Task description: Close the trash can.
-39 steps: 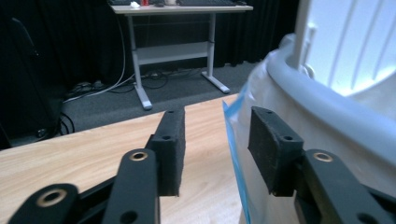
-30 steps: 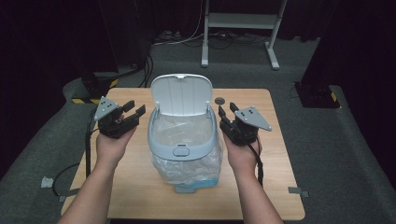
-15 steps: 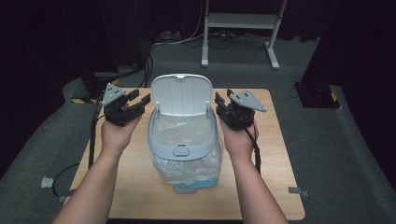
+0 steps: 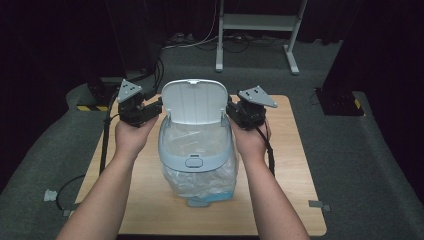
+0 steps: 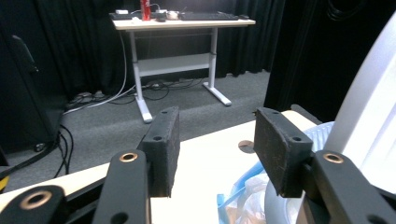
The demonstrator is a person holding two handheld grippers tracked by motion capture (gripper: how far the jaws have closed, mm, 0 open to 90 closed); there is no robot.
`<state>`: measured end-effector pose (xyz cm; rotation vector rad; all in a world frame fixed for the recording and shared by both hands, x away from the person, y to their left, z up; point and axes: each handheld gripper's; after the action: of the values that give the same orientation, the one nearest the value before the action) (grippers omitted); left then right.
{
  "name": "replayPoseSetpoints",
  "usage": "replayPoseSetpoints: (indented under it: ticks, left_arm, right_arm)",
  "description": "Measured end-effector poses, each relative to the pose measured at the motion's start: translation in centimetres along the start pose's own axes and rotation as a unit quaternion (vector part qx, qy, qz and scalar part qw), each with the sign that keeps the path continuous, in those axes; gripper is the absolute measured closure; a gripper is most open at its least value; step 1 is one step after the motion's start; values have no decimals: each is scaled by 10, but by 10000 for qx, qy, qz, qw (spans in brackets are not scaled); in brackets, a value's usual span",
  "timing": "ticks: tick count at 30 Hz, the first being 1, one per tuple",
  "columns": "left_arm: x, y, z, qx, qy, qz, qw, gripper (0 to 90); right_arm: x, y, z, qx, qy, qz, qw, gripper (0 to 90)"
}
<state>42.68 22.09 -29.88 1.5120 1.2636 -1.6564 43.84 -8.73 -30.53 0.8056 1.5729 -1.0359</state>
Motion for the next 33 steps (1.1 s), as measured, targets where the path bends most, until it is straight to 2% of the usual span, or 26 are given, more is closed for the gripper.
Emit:
replayPoseSetpoints:
  ticks: [3, 13, 19, 26, 29, 33]
  left_arm:
    - [0, -4, 2, 28, -11, 1, 10000, 510]
    - [5, -21, 12, 87, 42, 104, 9999, 513]
    - [14, -34, 19, 149, -19, 142, 9998, 507]
    - [22, -47, 29, 204, 13, 185, 9996, 491]
    - [26, -49, 34, 142, 55, 151, 9998, 490]
    - [32, -54, 37, 140, -50, 161, 9998, 456]
  right_arm:
    - [1, -3, -1, -36, 24, 18, 10000, 588]
    - [10, -26, -6, -109, -135, 159, 9997, 587]
    - [16, -41, -10, -142, -187, 221, 9995, 594]
    - [23, -58, -19, -229, -328, 281, 9988, 592]
    - [26, -64, -21, -304, -283, 269, 9988, 573]
    - [32, -70, -23, -303, -275, 249, 9989, 552]
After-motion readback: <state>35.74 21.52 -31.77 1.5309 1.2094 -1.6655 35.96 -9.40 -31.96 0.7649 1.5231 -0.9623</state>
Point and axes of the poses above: each handheld gripper's, and its own axes: y roughly forward along the jaws, x roughly out of its underside, z roughly to its right, and after that the axes turned 7 degrees about y, right-handed
